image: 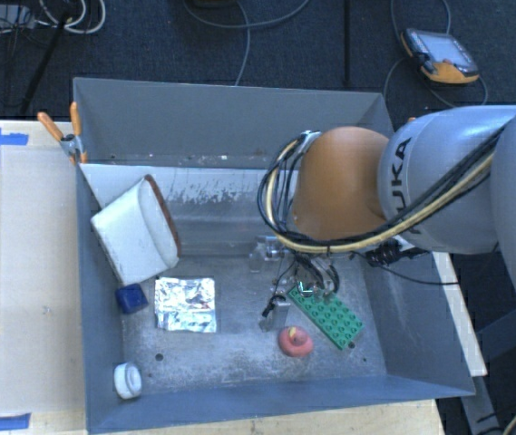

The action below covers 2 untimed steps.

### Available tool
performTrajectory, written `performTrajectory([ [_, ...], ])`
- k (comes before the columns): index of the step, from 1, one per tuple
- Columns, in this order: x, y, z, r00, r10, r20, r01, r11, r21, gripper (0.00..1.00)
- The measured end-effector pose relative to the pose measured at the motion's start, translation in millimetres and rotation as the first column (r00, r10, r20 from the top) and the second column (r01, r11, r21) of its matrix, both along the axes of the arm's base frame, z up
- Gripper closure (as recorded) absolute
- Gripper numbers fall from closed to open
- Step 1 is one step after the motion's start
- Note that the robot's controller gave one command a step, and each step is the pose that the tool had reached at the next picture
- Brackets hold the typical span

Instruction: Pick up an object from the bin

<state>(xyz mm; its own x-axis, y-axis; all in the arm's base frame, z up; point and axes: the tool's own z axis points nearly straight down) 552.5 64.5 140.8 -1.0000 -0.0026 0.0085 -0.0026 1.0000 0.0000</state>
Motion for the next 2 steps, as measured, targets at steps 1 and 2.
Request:
performTrajectory([
  [1,25.4,109.0,-54.5,0.998,-0.065,0.008,0.065,0.998,0.004,0.0],
  [2,-3.2,116.9,-72.2,0.962,-0.274,0.004,0.274,0.962,-0.002,0.0],
])
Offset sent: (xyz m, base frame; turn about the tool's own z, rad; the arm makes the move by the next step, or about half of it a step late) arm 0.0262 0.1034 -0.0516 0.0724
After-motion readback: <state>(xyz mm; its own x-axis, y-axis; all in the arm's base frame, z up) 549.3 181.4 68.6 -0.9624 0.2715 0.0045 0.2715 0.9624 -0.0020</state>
